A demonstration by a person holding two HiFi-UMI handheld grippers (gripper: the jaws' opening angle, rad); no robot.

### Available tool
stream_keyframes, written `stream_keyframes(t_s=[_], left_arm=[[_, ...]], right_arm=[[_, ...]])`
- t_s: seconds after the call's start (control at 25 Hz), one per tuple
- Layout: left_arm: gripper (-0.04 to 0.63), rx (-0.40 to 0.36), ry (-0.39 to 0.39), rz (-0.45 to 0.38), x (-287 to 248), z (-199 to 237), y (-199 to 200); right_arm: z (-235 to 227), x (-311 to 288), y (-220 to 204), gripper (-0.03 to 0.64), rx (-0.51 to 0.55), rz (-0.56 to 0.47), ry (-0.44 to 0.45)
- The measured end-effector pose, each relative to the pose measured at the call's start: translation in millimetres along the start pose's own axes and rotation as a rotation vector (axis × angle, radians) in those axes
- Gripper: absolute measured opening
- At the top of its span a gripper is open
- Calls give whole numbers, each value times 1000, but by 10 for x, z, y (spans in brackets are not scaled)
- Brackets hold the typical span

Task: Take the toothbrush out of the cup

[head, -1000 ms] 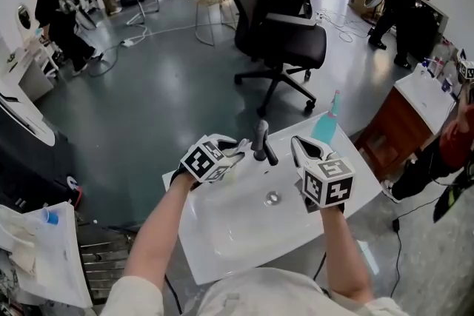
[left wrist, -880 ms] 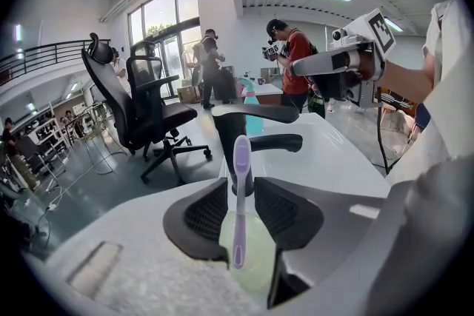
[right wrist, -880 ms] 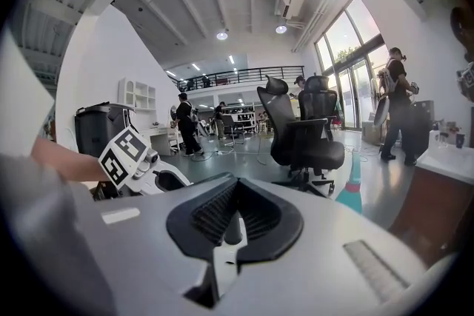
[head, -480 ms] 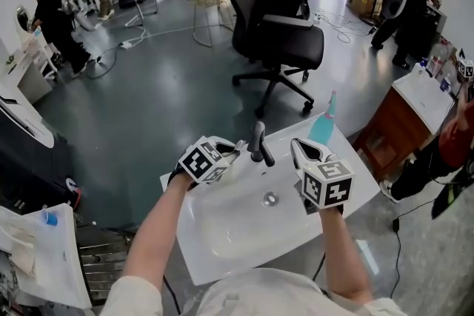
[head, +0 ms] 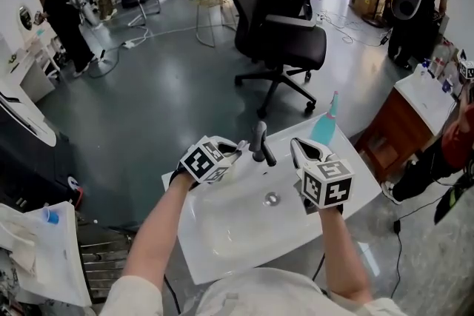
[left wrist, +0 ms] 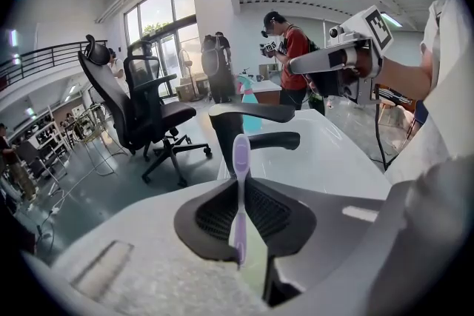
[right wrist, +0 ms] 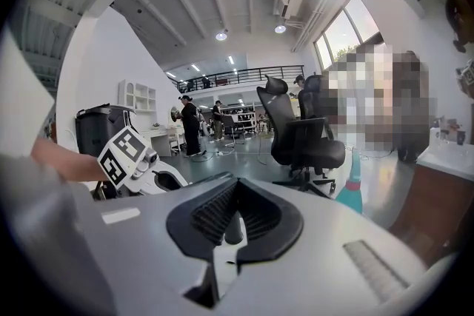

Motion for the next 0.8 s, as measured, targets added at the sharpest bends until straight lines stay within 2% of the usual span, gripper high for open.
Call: stream_keyframes(t_s=[0.36, 0.8], left_arm=[[32, 41, -3, -46, 105, 9, 48], [32, 88, 35, -90, 344, 75, 22]], right_arm=[[35, 0, 52, 3, 5, -2, 6], [179, -8, 181, 3, 22, 2, 22]])
Point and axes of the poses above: the fingertips, and each gripper's own axes: x backward along the fingers, z to its left, y out of its top, the point moved 5 cm from there along x, backward along the fingers, and after that the axes turned 14 degrees about z, right-handed, at the moved point
